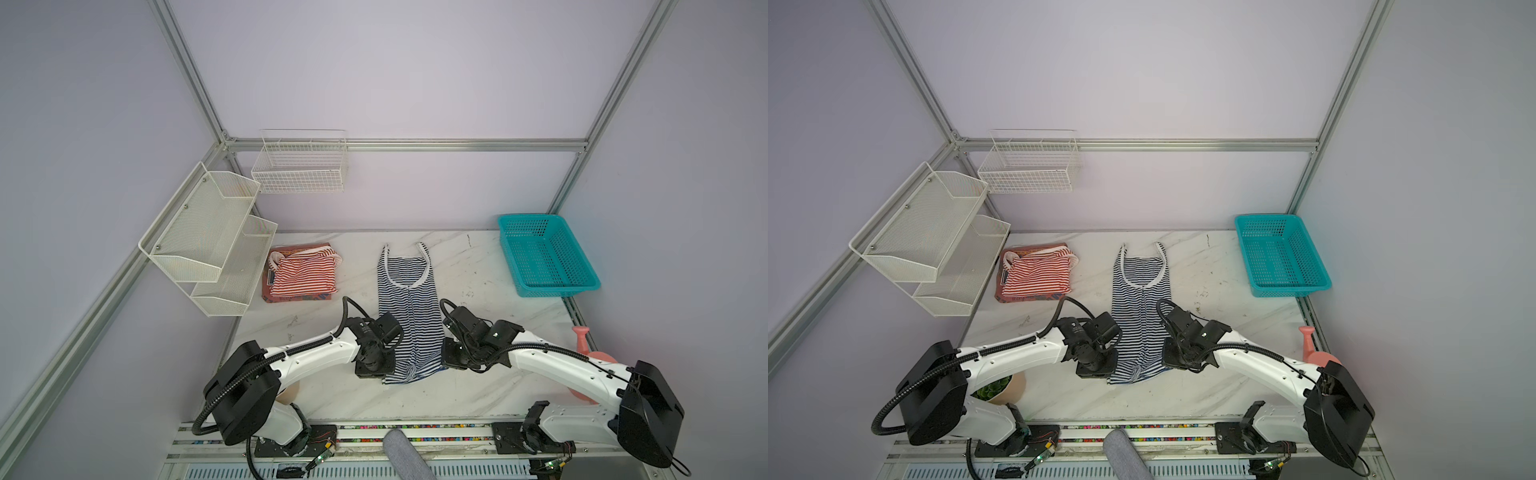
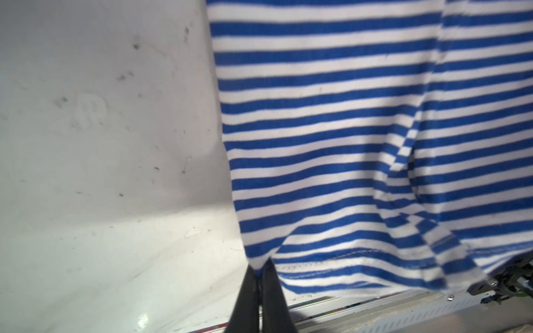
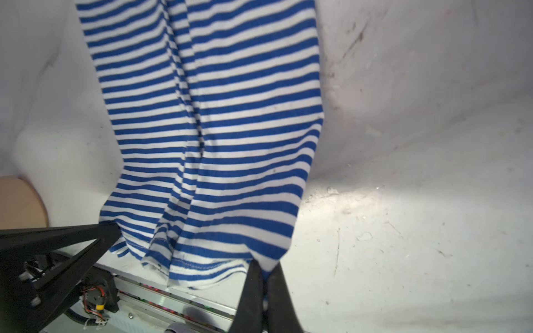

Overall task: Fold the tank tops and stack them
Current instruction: 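Fold the hem with both grippers away from the robot toward the straps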

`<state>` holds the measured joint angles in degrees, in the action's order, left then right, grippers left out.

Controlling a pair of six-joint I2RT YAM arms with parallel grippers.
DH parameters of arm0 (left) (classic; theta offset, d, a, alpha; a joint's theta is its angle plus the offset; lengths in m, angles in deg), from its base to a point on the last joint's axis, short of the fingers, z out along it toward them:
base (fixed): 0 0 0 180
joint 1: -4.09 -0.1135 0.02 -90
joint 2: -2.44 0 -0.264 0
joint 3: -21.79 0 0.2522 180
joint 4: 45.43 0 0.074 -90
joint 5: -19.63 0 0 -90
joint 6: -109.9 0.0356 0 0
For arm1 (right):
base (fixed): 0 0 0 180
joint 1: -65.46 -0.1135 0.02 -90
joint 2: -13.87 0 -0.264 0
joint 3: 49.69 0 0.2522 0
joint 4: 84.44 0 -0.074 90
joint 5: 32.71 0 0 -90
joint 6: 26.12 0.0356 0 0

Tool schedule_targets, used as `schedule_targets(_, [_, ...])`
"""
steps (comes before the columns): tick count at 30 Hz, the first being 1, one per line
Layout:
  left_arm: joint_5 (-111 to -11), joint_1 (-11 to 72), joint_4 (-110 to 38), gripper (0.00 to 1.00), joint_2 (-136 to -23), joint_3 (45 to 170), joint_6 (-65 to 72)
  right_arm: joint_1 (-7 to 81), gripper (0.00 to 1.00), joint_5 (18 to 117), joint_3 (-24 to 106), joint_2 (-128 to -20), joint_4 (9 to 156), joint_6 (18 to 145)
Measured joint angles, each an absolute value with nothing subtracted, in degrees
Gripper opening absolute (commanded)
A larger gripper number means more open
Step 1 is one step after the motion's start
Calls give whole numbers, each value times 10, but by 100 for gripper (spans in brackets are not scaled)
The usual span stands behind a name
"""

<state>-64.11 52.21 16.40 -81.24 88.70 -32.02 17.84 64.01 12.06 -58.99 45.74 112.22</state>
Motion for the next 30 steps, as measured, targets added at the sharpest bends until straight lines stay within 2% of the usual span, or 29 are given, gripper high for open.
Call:
schedule_targets(12, [-679,437,182,0,-838,1004,-278,270,0,619,224,-663,448,1051])
schedule_targets(23, [-683,372,182,0,-933,1124,-218,362,0,651,374,-812,451,927])
schedule_targets(30, [-683,337,182,0,-1000,1197,-184,390,0,681,469,-905,453,877])
